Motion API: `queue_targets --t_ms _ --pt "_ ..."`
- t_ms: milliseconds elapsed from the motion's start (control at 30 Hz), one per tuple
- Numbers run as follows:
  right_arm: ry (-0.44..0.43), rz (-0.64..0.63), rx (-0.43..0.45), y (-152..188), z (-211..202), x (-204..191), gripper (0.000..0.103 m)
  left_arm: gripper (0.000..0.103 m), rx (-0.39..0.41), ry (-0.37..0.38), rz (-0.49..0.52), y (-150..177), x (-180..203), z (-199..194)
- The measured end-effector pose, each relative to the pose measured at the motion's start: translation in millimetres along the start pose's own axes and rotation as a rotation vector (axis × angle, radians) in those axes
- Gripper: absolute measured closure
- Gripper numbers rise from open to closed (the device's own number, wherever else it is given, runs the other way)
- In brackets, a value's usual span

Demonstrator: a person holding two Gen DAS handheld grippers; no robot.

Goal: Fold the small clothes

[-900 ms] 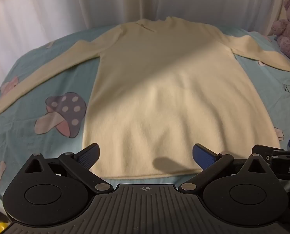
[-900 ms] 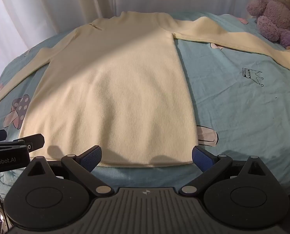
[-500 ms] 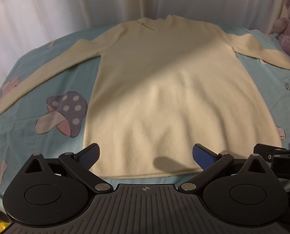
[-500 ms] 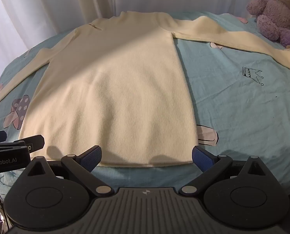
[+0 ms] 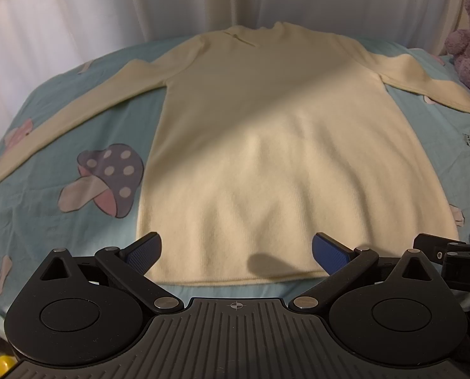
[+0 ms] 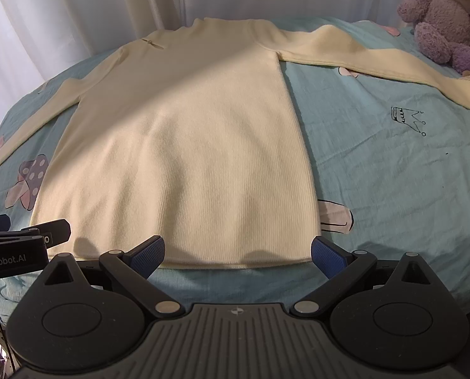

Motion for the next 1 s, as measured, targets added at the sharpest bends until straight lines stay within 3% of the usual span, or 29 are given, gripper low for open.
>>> queue_targets --t_ms 1000 --pt "0.004 0.009 -0.002 -1.7 -2.3 4.1 0.004 0.0 -0.009 -0.01 -0.002 2.7 -1.4 -1.8"
Point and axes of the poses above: each gripper's, at about its wrist camera, not at the fingertips, and z roughly the way its jaws point, x to its right, y to its underside, the point moved 1 cm from there along z, roughly the way its jaws point, and after that the axes turned 11 degrees about y, right-handed, at the moved point
